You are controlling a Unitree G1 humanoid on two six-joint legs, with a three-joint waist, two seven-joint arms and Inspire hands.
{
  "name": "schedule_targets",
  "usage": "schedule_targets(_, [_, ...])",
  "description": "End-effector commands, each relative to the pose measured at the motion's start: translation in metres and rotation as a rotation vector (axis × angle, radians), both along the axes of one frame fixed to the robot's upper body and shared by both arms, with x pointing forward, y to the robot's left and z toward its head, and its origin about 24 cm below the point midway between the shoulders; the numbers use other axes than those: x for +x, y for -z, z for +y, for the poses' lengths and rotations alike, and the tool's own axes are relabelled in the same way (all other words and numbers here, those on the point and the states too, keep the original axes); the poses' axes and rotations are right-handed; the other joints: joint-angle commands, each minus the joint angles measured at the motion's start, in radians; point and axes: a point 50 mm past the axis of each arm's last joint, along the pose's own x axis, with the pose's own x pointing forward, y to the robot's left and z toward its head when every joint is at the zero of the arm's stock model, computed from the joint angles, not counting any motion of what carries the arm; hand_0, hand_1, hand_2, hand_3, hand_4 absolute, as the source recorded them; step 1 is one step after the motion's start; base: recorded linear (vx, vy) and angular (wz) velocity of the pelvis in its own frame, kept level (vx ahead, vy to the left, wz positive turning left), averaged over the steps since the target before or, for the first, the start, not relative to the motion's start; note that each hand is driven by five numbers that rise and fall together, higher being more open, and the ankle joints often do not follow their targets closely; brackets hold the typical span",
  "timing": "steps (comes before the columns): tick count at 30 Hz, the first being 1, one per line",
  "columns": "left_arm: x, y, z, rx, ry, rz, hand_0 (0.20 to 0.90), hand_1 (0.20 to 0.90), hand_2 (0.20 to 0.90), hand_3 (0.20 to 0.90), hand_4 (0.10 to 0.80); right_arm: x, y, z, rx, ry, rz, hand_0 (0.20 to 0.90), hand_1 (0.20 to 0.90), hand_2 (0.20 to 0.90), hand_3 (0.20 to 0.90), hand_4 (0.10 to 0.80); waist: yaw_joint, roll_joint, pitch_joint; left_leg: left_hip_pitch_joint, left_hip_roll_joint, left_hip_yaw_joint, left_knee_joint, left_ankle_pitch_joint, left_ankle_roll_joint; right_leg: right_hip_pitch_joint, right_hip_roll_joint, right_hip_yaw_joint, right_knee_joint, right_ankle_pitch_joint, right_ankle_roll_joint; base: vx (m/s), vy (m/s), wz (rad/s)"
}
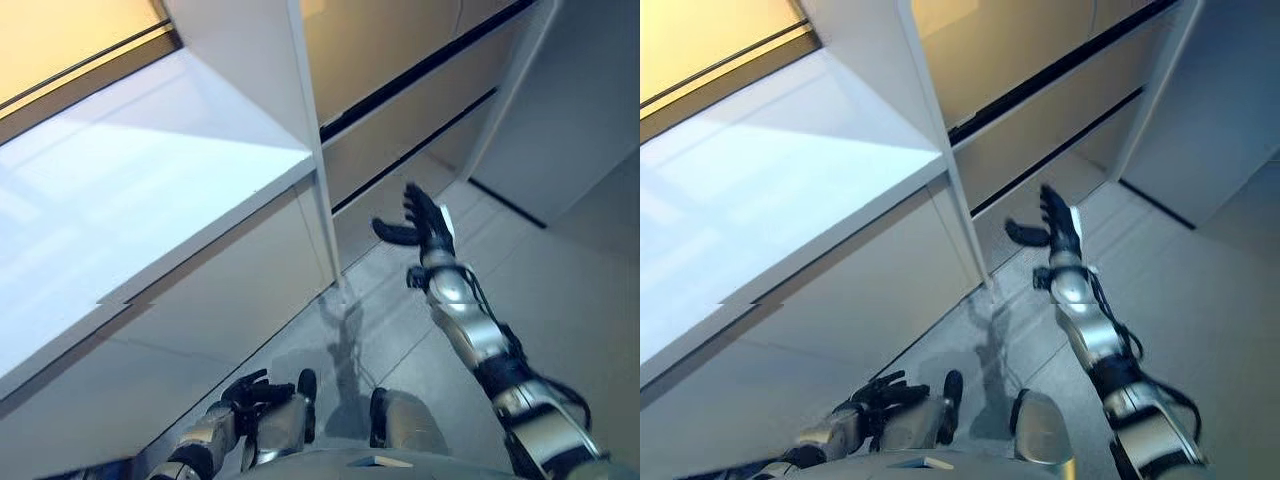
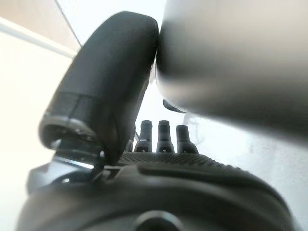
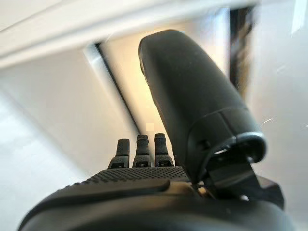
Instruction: Put drinks into fridge and close the fridge
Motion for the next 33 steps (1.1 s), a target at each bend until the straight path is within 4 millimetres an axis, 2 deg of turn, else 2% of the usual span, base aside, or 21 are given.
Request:
schedule_targets(1, [-0.007,-0.005,0.025,0.097,-0.041,-0.040,0.900,0.900,0.900,0.900,0.800,-0.013,0.001,0.006,0.056,-0.084,-0.043,0.900,0.900,0.900,0.900,0.800,-0.050,-0.051,-0.074,0.067,-0.057,0.055,0.021,-0.120,0.098,0.128,0.027,0.030,-0.269,0.155,0.020,-0.131,-0.058,-0.25])
schedule_targets(2, [-0.011,-0.004,0.029,0.101,-0.060,-0.036,0.900,0.900,0.900,0.900,0.800,-0.029,0.023,-0.003,0.032,-0.068,0.060,0.900,0.900,0.900,0.900,0.800,-0.058,-0.056,-0.090,0.083,-0.051,0.060,-0.006,-0.112,0.096,0.142,0.030,0.029,-0.295,0.167,0.026,-0.074,-0.028,-0.14])
schedule_targets(3, [-0.011,-0.004,0.029,0.101,-0.060,-0.036,0.900,0.900,0.900,0.900,0.800,-0.029,0.023,-0.003,0.032,-0.068,0.060,0.900,0.900,0.900,0.900,0.800,-0.058,-0.056,-0.090,0.083,-0.051,0.060,-0.006,-0.112,0.096,0.142,0.030,0.029,-0.295,0.167,0.026,-0.103,-0.044,-0.10])
schedule_targets(4, [-0.016,-0.003,0.035,0.103,-0.078,-0.027,0.900,0.900,0.900,0.900,0.800,-0.049,0.047,-0.014,0.009,-0.037,0.184,0.900,0.900,0.900,0.900,0.800,-0.063,-0.063,-0.107,0.099,-0.048,0.066,-0.037,-0.105,0.095,0.154,0.035,0.033,-0.322,0.180,0.035,-0.084,-0.038,-0.17])
schedule_targets(6, [-0.021,-0.002,0.041,0.108,-0.075,-0.012,0.900,0.900,0.900,0.900,0.800,-0.074,0.075,-0.027,0.023,0.010,0.343,0.900,0.900,0.900,0.900,0.800,-0.066,-0.069,-0.125,0.117,-0.044,0.074,-0.070,-0.098,0.092,0.168,0.040,0.036,-0.355,0.196,0.042,-0.113,-0.047,-0.17])
schedule_targets(7, [-0.024,-0.001,0.043,0.111,-0.065,-0.004,0.900,0.900,0.900,0.900,0.800,-0.087,0.088,-0.034,0.013,0.040,0.420,0.900,0.900,0.900,0.900,0.800,-0.065,-0.071,-0.132,0.124,-0.043,0.076,-0.085,-0.093,0.090,0.173,0.042,0.036,-0.369,0.204,0.046,-0.074,-0.034,-0.09])
schedule_targets(8, [-0.025,0.000,0.044,0.112,-0.063,-0.002,0.900,0.900,0.900,0.900,0.800,-0.092,0.092,-0.037,0.013,0.050,0.442,0.900,0.900,0.900,0.900,0.800,-0.065,-0.072,-0.134,0.127,-0.042,0.077,-0.092,-0.091,0.090,0.176,0.043,0.036,-0.376,0.207,0.047,-0.080,-0.038,-0.06])
schedule_targets(9, [-0.029,0.002,0.046,0.118,-0.047,0.010,0.900,0.900,0.900,0.900,0.800,-0.115,0.113,-0.043,0.011,0.066,0.591,0.900,0.900,0.900,0.900,0.800,-0.062,-0.074,-0.146,0.139,-0.040,0.078,-0.121,-0.081,0.089,0.186,0.050,0.039,-0.402,0.220,0.051,-0.082,-0.036,-0.04])
schedule_targets(10, [-0.032,0.003,0.047,0.118,-0.047,0.018,0.900,0.900,0.900,0.900,0.800,-0.131,0.125,-0.046,-0.006,0.068,0.674,0.900,0.900,0.900,0.900,0.800,-0.060,-0.076,-0.151,0.146,-0.038,0.080,-0.140,-0.074,0.088,0.190,0.054,0.040,-0.416,0.225,0.052,-0.102,-0.039,-0.08])
schedule_targets(13, [-0.039,0.008,0.047,0.101,-0.040,0.038,0.900,0.900,0.900,0.900,0.800,-0.176,0.149,-0.046,-0.008,0.036,0.913,0.900,0.900,0.900,0.900,0.800,-0.049,-0.076,-0.161,0.157,-0.032,0.076,-0.182,-0.053,0.084,0.204,0.062,0.038,-0.435,0.232,0.054,-0.052,-0.027,-0.05])
schedule_targets(16, [-0.042,0.010,0.043,0.100,0.002,0.048,0.900,0.900,0.900,0.900,0.800,-0.203,0.160,-0.039,0.041,0.011,1.050,0.900,0.900,0.900,0.900,0.800,-0.042,-0.078,-0.166,0.159,-0.031,0.065,-0.198,-0.044,0.081,0.208,0.065,0.037,-0.440,0.232,0.054,-0.032,-0.021,0.05])
schedule_targets(20, [-0.053,0.015,0.037,0.086,0.033,0.072,0.900,0.900,0.900,0.900,0.800,-0.226,0.166,-0.034,0.073,0.018,1.179,0.900,0.900,0.900,0.900,0.800,-0.042,-0.078,-0.178,0.159,-0.033,0.075,-0.186,-0.054,0.085,0.208,0.059,0.036,-0.436,0.227,0.056,0.000,0.000,0.00])
schedule_targets(24, [-0.056,0.016,0.035,0.062,0.027,0.076,0.900,0.900,0.900,0.900,0.800,-0.230,0.167,-0.032,0.077,0.012,1.197,0.900,0.900,0.900,0.900,0.800,-0.047,-0.076,-0.181,0.164,-0.033,0.077,-0.191,-0.059,0.088,0.206,0.059,0.043,-0.433,0.224,0.059,0.002,0.013,-0.03])
schedule_targets(33, [-0.047,0.015,0.029,0.012,0.026,0.049,0.900,0.900,0.900,0.900,0.800,-0.231,0.168,-0.028,0.070,-0.041,1.208,0.900,0.900,0.900,0.900,0.800,-0.050,-0.077,-0.185,0.171,-0.040,0.072,-0.199,-0.067,0.097,0.204,0.062,0.059,-0.436,0.224,0.067,0.000,0.009,-0.04])
